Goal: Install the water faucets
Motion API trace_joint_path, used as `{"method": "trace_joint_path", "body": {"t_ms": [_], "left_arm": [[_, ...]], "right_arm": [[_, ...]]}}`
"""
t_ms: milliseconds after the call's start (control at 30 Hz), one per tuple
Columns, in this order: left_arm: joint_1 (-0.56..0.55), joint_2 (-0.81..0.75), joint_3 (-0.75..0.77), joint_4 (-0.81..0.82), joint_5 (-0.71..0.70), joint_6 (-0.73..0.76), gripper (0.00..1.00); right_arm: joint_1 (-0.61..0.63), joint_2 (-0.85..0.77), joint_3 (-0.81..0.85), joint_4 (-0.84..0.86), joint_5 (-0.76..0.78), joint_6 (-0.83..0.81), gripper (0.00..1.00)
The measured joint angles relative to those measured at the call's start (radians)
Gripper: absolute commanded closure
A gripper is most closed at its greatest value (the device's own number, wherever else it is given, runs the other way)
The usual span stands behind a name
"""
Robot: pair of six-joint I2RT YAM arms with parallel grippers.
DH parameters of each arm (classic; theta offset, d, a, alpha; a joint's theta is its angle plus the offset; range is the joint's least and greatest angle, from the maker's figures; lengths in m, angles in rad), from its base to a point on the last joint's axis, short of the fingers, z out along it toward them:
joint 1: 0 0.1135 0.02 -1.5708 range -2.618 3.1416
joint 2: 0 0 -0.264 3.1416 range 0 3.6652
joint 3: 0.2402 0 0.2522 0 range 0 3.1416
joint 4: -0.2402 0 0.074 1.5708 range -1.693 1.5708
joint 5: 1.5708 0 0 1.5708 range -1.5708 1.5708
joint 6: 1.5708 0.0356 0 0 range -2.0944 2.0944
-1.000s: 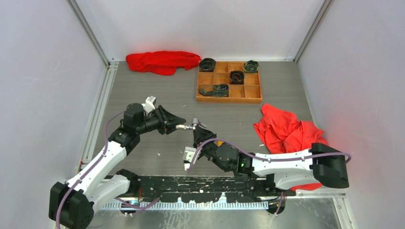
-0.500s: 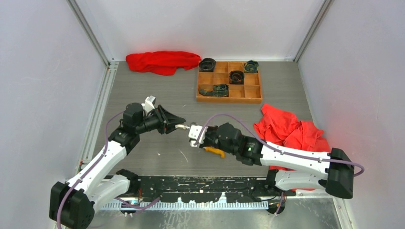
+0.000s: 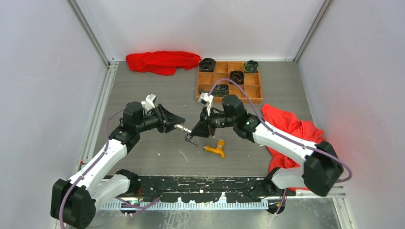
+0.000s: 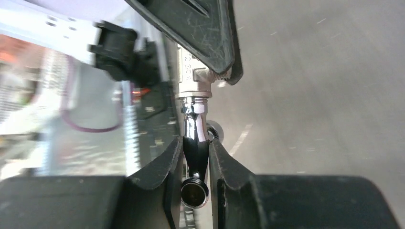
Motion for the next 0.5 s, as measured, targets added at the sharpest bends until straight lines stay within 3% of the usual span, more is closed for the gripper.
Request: {"method": "trace_joint_path", "body": {"t_ms": [167, 200, 333, 400, 500], "left_arm": [[0.002, 0.003, 0.000, 0.027, 0.029, 0.022, 1.00], [0.000, 0.003, 0.001, 0.034, 0.039, 0.021, 1.00], [-0.004, 0.000, 0.013, 0.080, 0.074, 0.008, 1.00], [0.003, -0.002, 0.015, 0.101, 0.070, 0.002, 1.00], [0.028, -0.002, 0.011, 0.124, 0.060, -0.022, 1.00]], "right_arm": [[-0.065, 0.131, -0.008, 0.157, -0.294, 0.385, 0.99], [-0.067, 0.139, -0.022, 0.205, -0.329, 0.456, 0.91], [-0.093, 0.141, -0.043, 0.315, -0.420, 0.639, 0.40], [-0.108, 0.138, -0.031, 0.294, -0.432, 0.638, 0.30], [-0.121, 0.122, 0.035, 0.132, -0.376, 0.537, 0.18]]}}
